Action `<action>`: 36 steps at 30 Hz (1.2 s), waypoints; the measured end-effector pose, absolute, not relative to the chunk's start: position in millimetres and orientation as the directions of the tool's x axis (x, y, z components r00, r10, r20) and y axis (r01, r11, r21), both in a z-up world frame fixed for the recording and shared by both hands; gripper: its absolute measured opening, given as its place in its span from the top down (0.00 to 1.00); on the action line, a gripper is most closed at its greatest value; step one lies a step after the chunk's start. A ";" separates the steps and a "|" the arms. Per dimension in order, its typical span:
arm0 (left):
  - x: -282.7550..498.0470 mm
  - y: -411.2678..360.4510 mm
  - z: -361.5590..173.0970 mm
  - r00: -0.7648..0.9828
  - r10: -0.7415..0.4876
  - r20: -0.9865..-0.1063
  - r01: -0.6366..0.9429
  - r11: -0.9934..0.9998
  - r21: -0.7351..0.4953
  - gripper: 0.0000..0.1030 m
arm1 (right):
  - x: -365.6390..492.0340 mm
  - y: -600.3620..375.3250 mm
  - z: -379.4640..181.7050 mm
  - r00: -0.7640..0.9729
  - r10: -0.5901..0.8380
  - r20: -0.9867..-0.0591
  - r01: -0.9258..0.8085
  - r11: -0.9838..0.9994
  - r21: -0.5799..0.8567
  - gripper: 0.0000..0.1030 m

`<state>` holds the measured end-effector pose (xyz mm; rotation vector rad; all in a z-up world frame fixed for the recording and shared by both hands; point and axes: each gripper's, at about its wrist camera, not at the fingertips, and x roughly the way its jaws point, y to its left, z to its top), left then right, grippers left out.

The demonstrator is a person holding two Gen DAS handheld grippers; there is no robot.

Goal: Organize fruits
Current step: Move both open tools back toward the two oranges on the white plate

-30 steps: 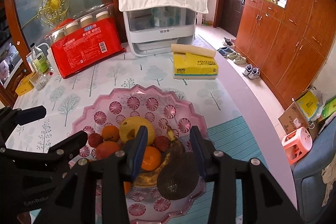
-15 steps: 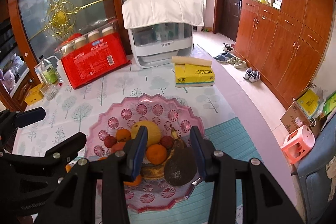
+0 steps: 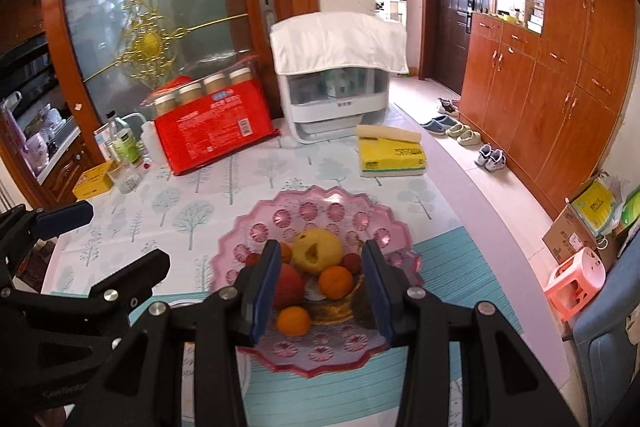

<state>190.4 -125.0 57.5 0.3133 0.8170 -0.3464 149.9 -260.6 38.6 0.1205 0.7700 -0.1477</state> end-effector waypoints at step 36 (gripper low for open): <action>261.0 43.7 -132.4 0.334 -0.176 -0.926 0.424 0.905 -0.019 0.16 | 190.1 -97.6 -136.8 0.423 0.190 -0.886 0.015 0.976 0.217 0.61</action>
